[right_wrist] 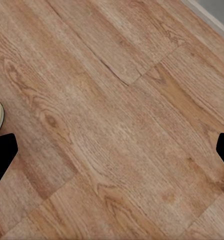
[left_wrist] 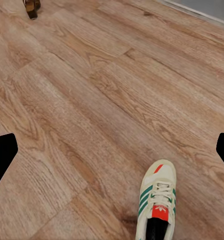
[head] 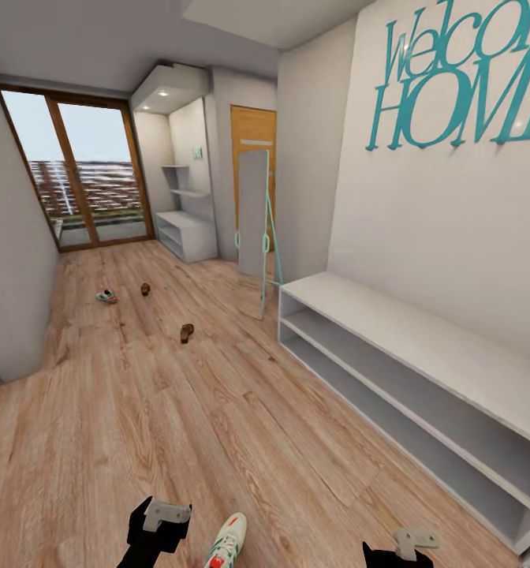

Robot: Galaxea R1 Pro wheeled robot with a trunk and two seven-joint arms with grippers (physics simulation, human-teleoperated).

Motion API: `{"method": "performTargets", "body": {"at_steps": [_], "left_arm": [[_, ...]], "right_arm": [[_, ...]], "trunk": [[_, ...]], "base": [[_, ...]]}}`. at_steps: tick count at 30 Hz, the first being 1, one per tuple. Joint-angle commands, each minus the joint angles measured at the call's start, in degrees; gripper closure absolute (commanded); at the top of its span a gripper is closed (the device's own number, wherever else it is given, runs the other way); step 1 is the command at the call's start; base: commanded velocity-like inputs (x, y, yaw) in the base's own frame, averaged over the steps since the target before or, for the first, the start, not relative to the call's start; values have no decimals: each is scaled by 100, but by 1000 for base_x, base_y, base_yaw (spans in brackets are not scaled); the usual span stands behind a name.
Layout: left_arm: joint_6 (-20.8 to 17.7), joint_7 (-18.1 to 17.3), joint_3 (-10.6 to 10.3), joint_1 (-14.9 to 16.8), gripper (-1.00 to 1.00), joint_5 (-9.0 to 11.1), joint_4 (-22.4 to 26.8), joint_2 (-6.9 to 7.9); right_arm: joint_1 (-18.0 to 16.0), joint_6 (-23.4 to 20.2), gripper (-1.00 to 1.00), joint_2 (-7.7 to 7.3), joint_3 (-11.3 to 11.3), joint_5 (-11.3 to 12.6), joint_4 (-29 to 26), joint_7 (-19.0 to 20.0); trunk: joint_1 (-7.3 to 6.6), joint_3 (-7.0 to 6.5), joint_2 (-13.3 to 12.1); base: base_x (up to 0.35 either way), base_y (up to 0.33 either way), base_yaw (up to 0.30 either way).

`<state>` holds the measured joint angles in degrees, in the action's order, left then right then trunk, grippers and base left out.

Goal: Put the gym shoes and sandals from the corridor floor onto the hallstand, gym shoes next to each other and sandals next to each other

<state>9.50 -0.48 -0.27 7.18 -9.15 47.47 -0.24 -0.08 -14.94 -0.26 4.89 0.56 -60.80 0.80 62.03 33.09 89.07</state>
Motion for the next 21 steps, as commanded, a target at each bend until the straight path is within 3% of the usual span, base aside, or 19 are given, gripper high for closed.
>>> {"method": "performTargets", "body": {"at_steps": [1, 8, 15, 18, 21], "left_arm": [[17, -5, 10, 2, -100, -51, 0, -2], [17, -5, 10, 2, -100, -51, 0, -2], [17, -5, 10, 2, -100, -51, 3, -2], [18, -5, 3, 2, -100, -51, 7, -8], [22, -5, -4, 2, -100, -83, 8, -4]], "right_arm": [[-1, -31, -100, 0, 3, 6, -11, 8], [-1, -32, -100, 0, 3, 6, -11, 6], [-1, -60, -100, 0, 11, 8, -93, 4], [-1, -459, -100, 6, 176, 13, -501, 6], [-1, -1302, -100, 8, 434, 14, -1102, 16]], "trunk": [[0, 5, 3], [0, 12, 3], [153, 193, 283], [219, 274, 404], [285, 355, 524]], "base": [[2, 1, -4], [0, 0, 3], [0, 0, 90], [0, 0, 133], [0, 0, 140]]}}
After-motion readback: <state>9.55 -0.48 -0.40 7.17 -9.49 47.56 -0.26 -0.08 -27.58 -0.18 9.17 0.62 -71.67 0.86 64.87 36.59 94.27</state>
